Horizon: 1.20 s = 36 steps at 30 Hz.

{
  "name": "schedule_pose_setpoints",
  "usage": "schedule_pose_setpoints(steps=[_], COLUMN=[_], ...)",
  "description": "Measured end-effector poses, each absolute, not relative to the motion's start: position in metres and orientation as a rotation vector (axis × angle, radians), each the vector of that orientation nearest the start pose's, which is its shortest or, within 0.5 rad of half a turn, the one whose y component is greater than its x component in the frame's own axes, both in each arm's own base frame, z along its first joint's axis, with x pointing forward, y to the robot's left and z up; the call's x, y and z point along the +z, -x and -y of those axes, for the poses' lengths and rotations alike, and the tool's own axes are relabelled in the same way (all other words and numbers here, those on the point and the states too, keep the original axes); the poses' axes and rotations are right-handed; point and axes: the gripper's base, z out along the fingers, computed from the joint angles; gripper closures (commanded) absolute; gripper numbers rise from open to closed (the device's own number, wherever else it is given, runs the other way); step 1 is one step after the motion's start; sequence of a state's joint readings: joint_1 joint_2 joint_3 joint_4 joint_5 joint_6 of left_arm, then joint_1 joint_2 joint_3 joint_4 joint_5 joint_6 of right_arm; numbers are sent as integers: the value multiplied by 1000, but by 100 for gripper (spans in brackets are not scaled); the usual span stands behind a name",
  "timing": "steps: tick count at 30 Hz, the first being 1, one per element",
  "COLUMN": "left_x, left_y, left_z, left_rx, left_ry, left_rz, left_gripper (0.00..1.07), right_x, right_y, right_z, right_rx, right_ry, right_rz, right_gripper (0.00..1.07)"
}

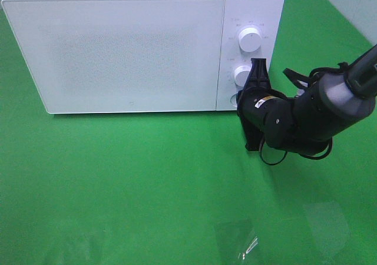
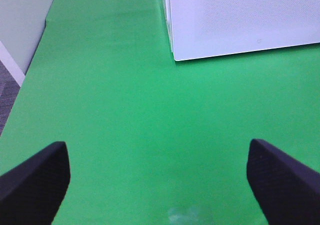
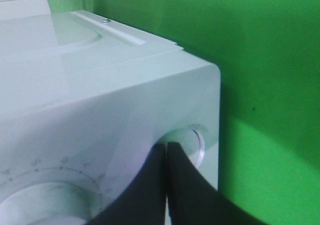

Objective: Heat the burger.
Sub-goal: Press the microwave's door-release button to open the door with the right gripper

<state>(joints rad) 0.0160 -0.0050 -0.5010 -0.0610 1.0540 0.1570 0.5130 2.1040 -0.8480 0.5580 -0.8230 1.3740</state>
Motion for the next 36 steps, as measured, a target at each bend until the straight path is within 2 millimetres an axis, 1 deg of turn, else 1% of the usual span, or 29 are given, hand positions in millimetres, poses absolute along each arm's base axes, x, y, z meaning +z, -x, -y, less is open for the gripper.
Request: schedule_pose_setpoints(steps=[13, 21, 36], left_x=[278, 278, 278], left_y=[6, 6, 6], left_z=[5, 5, 5], left_rx=[36, 36, 36], left_ry=[-146, -146, -146], left_rz=[-2025, -2025, -2025], left_gripper=[18, 18, 18], right_x=[88, 71, 71], right_y=[-344, -349, -349], right_z=[-155, -161, -161], right_rx=[1080, 1103, 1105], right_ry=[-1462, -1403, -1406], right_rz=[-1512, -1475, -1471], right_gripper=[107, 107, 107])
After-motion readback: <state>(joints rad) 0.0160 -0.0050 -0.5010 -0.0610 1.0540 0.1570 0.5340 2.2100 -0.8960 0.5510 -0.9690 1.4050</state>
